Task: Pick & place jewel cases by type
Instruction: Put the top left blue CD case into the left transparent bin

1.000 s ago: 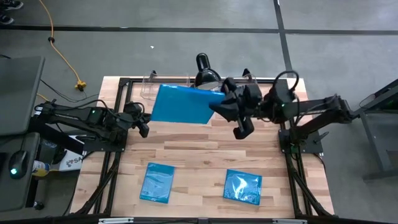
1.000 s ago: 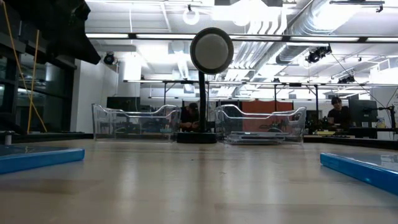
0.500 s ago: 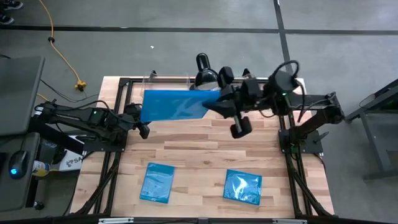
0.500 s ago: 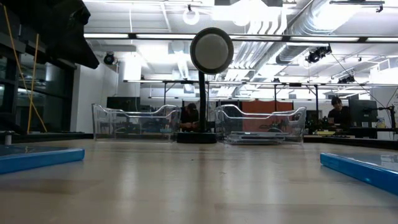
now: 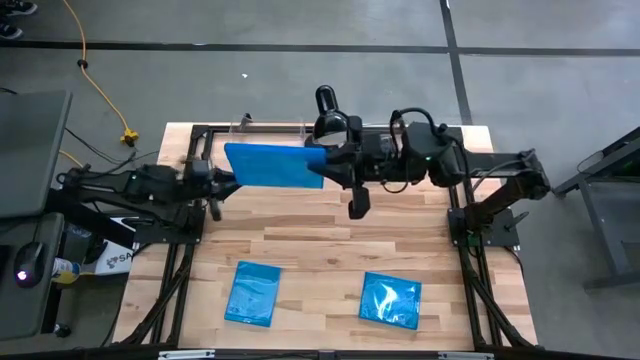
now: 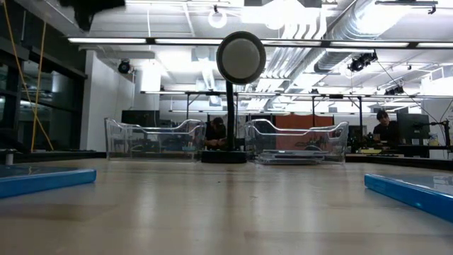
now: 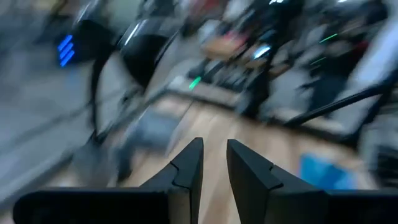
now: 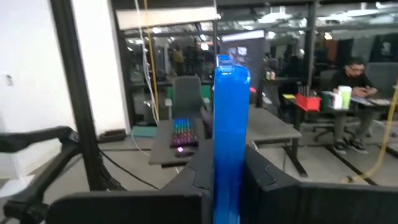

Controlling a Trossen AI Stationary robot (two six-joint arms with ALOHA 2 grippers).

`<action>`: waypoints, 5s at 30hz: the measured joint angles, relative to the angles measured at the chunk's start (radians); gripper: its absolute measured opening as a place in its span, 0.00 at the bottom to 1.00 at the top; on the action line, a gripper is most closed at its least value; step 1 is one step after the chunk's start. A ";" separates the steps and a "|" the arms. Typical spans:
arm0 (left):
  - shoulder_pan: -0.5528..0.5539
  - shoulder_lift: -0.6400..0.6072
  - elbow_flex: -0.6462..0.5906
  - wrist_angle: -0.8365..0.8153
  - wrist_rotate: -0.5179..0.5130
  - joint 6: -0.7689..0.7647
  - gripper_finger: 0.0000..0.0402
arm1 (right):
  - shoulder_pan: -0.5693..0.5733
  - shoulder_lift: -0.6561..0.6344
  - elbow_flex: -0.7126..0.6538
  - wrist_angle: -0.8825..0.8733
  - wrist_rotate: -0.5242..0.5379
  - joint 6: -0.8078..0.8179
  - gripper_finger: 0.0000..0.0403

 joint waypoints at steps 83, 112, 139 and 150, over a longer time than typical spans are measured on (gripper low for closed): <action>0.000 -0.016 0.002 0.327 0.263 0.125 0.59 | -0.058 0.119 0.000 0.022 -0.049 0.062 0.04; 0.000 0.035 0.002 0.327 0.289 0.125 0.13 | -0.059 0.119 0.000 0.013 -0.049 0.076 0.04; 0.000 0.035 0.001 0.319 0.292 0.159 0.07 | -0.056 0.118 0.000 0.021 -0.048 0.112 0.10; 0.000 0.035 0.000 0.294 0.292 0.157 0.07 | -0.064 0.086 0.000 0.033 -0.049 0.106 0.24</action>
